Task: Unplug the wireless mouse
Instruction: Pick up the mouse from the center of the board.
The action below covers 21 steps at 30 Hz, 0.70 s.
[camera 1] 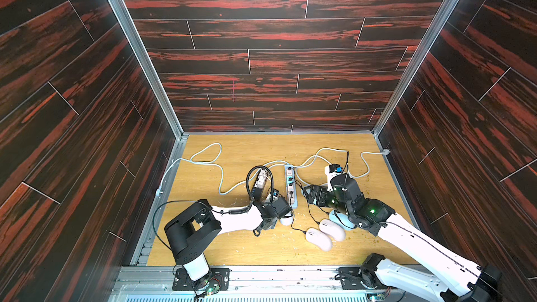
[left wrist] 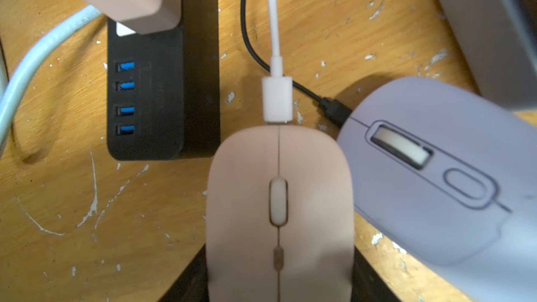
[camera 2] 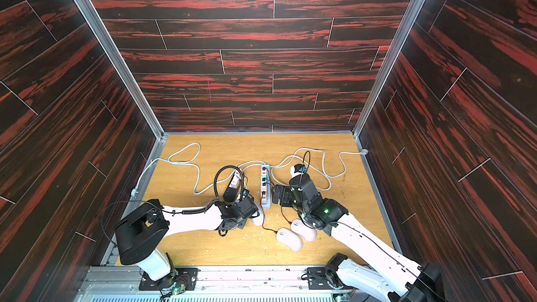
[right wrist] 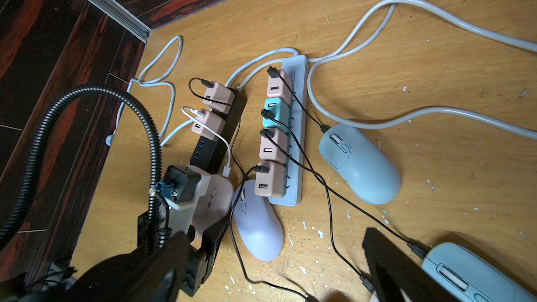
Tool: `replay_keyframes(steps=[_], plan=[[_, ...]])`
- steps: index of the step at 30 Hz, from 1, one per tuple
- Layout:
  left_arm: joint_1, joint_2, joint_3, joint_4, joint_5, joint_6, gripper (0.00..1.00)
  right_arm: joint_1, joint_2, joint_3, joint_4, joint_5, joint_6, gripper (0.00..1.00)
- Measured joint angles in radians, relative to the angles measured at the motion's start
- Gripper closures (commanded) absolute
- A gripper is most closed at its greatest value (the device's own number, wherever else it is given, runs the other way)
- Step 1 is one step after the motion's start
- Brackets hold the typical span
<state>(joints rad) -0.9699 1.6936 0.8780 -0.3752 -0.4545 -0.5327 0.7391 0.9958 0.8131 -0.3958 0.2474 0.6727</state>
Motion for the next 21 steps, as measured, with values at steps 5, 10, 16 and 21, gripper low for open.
replay_keyframes(steps=[5, 10, 16, 21], plan=[[0.000, -0.026, -0.004, -0.013, 0.002, -0.015, 0.72, 0.000, -0.003, -0.003, 0.013, 0.015, -0.005, 0.04], [0.000, -0.163, -0.026, -0.028, 0.011, -0.025, 0.87, 0.000, -0.030, -0.021, 0.074, 0.031, -0.023, 0.03], [-0.001, -0.414, -0.093, 0.011, 0.035, -0.006, 1.00, 0.000, -0.027, -0.021, 0.144, 0.053, -0.044, 0.02], [-0.001, -0.608, -0.239, 0.109, 0.046, 0.037, 1.00, 0.000, 0.044, 0.036, 0.180, 0.031, -0.086, 0.02]])
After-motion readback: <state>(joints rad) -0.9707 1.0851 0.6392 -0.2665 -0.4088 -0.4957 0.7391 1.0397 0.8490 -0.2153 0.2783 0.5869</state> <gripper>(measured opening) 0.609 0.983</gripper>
